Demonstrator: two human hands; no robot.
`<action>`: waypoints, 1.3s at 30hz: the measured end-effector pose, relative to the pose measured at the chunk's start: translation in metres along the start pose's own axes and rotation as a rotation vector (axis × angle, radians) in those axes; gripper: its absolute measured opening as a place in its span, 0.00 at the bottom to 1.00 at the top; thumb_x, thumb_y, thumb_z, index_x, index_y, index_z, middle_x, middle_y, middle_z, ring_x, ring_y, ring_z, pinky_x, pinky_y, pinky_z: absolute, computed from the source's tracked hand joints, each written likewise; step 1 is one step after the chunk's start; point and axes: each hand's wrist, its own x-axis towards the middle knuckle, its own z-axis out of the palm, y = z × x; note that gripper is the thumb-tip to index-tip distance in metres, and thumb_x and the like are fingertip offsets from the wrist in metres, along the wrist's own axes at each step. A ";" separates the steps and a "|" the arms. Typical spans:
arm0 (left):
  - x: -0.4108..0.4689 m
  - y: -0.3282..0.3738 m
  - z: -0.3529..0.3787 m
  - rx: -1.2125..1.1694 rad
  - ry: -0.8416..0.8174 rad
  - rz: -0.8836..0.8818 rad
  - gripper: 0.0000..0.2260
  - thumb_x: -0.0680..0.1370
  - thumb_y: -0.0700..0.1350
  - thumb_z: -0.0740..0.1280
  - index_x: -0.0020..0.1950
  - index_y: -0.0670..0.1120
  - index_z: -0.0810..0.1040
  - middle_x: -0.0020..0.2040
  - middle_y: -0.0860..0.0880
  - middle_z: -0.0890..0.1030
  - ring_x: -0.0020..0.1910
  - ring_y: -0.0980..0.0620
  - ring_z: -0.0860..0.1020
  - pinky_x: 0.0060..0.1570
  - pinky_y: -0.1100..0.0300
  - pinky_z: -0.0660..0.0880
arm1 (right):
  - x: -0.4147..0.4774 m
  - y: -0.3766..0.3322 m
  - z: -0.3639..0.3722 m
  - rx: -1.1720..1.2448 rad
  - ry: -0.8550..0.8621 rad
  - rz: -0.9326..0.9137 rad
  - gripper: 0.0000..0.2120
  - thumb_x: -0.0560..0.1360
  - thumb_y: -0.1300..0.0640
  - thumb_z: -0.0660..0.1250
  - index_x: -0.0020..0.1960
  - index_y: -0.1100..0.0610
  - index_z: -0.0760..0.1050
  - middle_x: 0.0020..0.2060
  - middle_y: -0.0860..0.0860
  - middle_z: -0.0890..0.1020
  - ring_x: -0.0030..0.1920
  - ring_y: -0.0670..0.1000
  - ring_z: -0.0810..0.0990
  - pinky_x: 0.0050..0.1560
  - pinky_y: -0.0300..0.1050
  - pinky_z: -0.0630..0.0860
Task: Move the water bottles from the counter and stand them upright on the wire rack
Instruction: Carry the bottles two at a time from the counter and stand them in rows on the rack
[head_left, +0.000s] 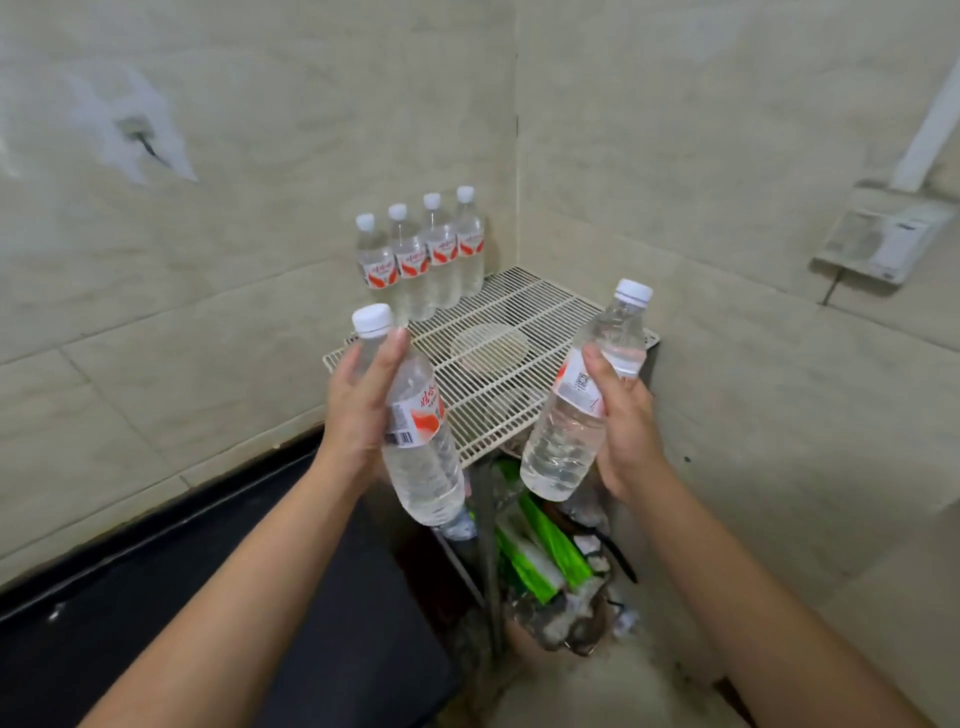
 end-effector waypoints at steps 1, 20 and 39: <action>0.013 -0.002 0.003 0.024 0.008 0.030 0.19 0.69 0.59 0.76 0.52 0.48 0.80 0.41 0.51 0.85 0.39 0.52 0.83 0.40 0.57 0.81 | 0.012 0.000 0.001 -0.014 -0.003 -0.003 0.24 0.69 0.48 0.77 0.61 0.57 0.78 0.44 0.53 0.85 0.42 0.54 0.85 0.48 0.57 0.82; 0.254 -0.051 0.011 0.233 0.194 0.163 0.09 0.75 0.50 0.74 0.53 0.49 0.85 0.47 0.52 0.87 0.47 0.55 0.85 0.46 0.58 0.81 | 0.271 0.030 0.083 -0.705 -0.224 -0.168 0.30 0.67 0.51 0.82 0.63 0.50 0.71 0.53 0.45 0.83 0.50 0.39 0.83 0.48 0.35 0.78; 0.295 -0.044 0.011 0.890 0.471 0.094 0.15 0.75 0.52 0.74 0.59 0.48 0.81 0.50 0.50 0.83 0.50 0.48 0.80 0.50 0.50 0.79 | 0.394 -0.012 0.154 -1.304 -0.660 -0.593 0.33 0.68 0.20 0.61 0.57 0.44 0.79 0.49 0.44 0.77 0.50 0.47 0.77 0.46 0.45 0.74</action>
